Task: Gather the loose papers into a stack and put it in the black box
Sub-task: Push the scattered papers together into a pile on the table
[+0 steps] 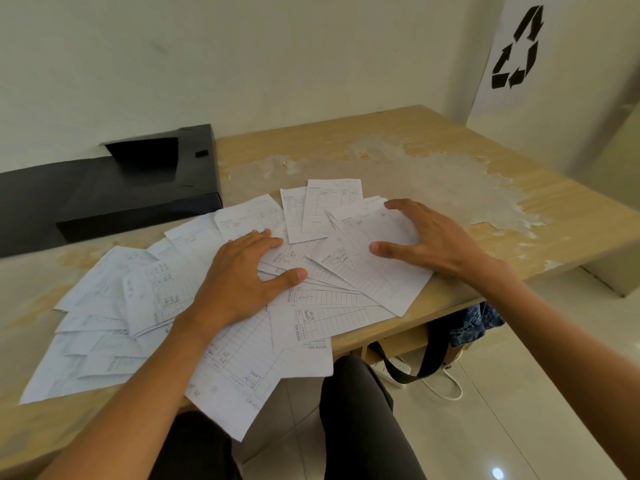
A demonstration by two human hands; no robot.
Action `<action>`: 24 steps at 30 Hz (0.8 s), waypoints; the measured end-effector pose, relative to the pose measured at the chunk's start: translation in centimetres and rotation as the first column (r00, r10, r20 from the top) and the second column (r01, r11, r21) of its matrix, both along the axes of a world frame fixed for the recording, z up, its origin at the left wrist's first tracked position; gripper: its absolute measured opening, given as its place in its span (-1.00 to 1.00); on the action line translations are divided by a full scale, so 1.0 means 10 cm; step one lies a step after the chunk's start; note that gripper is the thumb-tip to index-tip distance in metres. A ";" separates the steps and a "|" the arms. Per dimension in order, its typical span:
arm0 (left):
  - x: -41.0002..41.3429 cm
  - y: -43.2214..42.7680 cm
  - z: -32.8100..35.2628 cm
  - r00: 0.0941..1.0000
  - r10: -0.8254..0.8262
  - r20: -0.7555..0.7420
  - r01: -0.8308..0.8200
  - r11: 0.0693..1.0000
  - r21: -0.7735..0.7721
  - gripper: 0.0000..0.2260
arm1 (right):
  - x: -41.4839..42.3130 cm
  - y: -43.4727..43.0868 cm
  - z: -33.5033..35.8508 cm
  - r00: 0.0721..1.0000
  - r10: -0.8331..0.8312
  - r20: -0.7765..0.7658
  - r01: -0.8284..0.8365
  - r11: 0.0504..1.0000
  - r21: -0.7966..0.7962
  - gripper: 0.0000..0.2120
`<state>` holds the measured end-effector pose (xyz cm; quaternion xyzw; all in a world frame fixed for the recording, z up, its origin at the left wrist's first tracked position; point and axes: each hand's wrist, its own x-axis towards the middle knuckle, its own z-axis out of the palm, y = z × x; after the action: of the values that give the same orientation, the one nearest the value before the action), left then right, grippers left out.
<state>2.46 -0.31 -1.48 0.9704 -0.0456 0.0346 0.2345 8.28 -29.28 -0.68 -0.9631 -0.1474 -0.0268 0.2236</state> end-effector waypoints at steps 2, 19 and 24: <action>0.00 0.00 0.01 1.000 -0.004 0.000 0.004 1.000 -0.002 -0.23 | -0.08 0.08 0.02 1.000 0.009 -0.005 -0.009 0.995 -0.096 0.09; -0.02 0.00 0.01 1.000 -0.001 -0.004 0.001 1.000 0.006 -0.24 | -0.06 0.26 -0.09 0.996 0.024 0.086 -0.016 0.995 -0.101 -0.17; -0.02 -0.01 0.02 1.000 0.005 -0.014 -0.005 1.000 0.012 -0.23 | 0.00 0.31 -0.08 0.993 -0.015 0.115 0.026 0.995 -0.092 -0.25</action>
<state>2.26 -0.38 -1.31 0.9721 -0.0419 0.0282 0.2289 8.33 -26.18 -1.49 -0.9708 -0.1512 -0.0774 0.1693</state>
